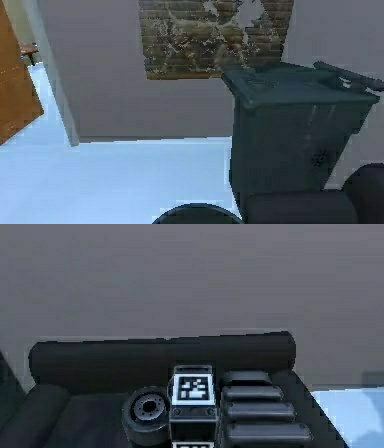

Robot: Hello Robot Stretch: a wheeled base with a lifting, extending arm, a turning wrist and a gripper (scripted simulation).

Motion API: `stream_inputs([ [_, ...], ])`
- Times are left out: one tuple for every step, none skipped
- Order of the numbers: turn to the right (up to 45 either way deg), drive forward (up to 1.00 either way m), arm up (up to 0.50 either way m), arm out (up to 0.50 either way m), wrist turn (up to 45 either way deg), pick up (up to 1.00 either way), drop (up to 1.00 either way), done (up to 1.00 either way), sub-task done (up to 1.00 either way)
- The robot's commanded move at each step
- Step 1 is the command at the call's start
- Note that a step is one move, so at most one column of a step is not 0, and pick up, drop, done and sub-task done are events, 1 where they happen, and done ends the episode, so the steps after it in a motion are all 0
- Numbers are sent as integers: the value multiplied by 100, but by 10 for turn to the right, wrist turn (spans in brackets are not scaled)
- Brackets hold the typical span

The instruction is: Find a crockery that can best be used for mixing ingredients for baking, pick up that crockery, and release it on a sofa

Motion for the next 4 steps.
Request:
stream_inputs([
  [450,0,0,0,0,0,0,0,0],
  [450,0,0,0,0,0,0,0,0],
  [240,0,0,0,0,0,0,0,0],
  [-450,0,0,0,0,0,0,0,0],
])
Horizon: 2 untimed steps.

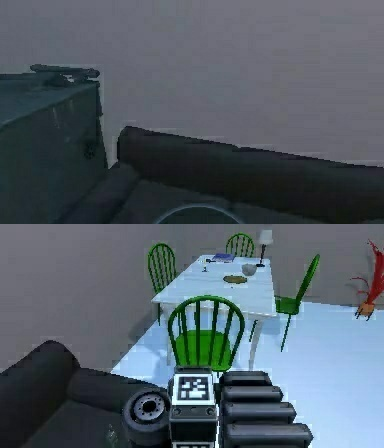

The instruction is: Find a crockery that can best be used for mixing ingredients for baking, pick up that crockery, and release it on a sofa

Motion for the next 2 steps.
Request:
stream_inputs([
  [-450,0,0,0,0,0,0,0,0],
  [-450,0,0,0,0,0,0,0,0],
])
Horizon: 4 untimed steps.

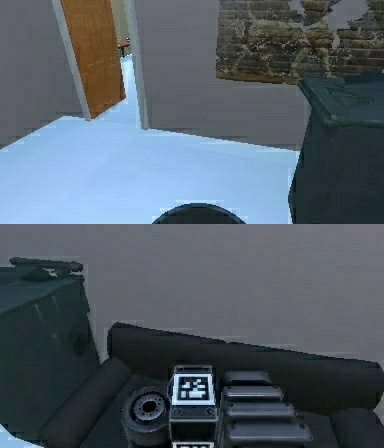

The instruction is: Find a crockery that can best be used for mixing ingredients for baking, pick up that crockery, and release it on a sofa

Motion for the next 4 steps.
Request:
stream_inputs([
  [-90,0,0,0,0,0,0,0,0],
  [0,0,0,36,0,0,0,0,0],
  [0,0,0,0,450,0,0,0,0],
  [0,0,0,0,450,0,0,0,0],
])
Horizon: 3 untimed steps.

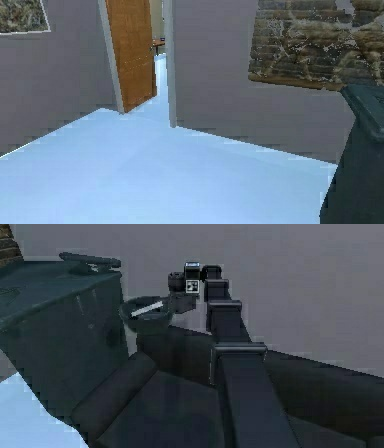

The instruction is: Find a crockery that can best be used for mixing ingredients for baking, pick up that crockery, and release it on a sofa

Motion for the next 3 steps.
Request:
stream_inputs([
  [0,0,0,0,450,0,0,0,0],
  [0,0,0,0,450,0,0,0,0],
  [0,0,0,0,90,0,0,0,0],
])
